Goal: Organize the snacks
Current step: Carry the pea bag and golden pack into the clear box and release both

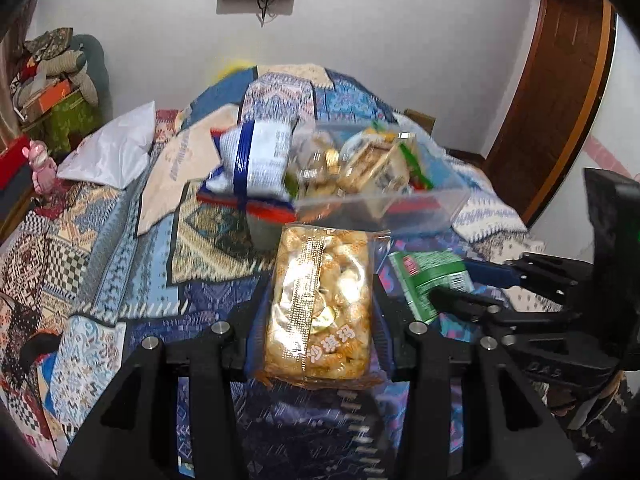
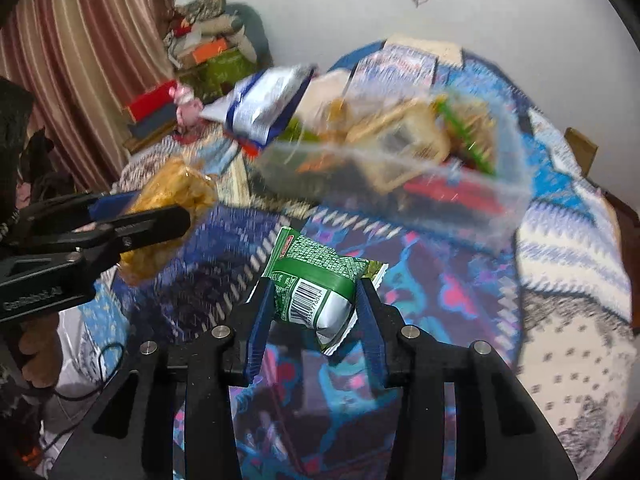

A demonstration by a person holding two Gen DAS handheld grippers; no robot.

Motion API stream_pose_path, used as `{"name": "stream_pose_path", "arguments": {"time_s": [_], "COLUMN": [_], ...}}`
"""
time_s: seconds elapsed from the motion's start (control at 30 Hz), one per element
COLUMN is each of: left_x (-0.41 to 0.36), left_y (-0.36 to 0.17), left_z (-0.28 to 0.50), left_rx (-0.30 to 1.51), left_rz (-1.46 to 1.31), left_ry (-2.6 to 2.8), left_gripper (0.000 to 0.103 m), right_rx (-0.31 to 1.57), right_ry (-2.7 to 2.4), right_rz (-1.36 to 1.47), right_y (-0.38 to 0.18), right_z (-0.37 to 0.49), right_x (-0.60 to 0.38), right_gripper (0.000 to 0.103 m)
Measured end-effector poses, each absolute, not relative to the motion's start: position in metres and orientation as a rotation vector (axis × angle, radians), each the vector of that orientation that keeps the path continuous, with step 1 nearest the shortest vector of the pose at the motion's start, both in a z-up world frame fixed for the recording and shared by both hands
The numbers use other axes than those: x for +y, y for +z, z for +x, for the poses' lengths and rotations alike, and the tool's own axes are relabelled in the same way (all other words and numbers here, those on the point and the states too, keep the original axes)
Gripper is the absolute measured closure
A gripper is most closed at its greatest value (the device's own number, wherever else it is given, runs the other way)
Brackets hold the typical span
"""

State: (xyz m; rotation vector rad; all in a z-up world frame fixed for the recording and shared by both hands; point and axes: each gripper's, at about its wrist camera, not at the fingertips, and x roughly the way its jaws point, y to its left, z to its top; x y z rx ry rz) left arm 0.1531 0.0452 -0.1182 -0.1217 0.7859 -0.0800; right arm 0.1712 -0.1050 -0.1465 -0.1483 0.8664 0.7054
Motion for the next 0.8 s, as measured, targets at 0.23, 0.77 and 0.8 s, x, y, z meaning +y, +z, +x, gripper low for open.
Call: {"name": "stream_pose_path", "arguments": {"time_s": [0.23, 0.77, 0.8], "left_x": [0.035, 0.021, 0.020], "left_y": [-0.093, -0.114, -0.120], "left_z": [0.183, 0.288, 0.294], "left_rx": [0.718, 0.762, 0.775], "left_rz": [-0.119, -0.124, -0.125], "left_ry": [-0.078, -0.073, -0.071], "left_gripper": [0.058, 0.058, 0.058], "right_rx": [0.746, 0.732, 0.744], "right_ry": [0.632, 0.519, 0.518], "right_rz": [-0.095, 0.023, 0.025], "right_y": [-0.104, -0.105, -0.110], "right_z": [0.183, 0.261, 0.265], "right_x": [-0.132, -0.146, -0.145], "right_gripper": [0.065, 0.064, 0.064]}}
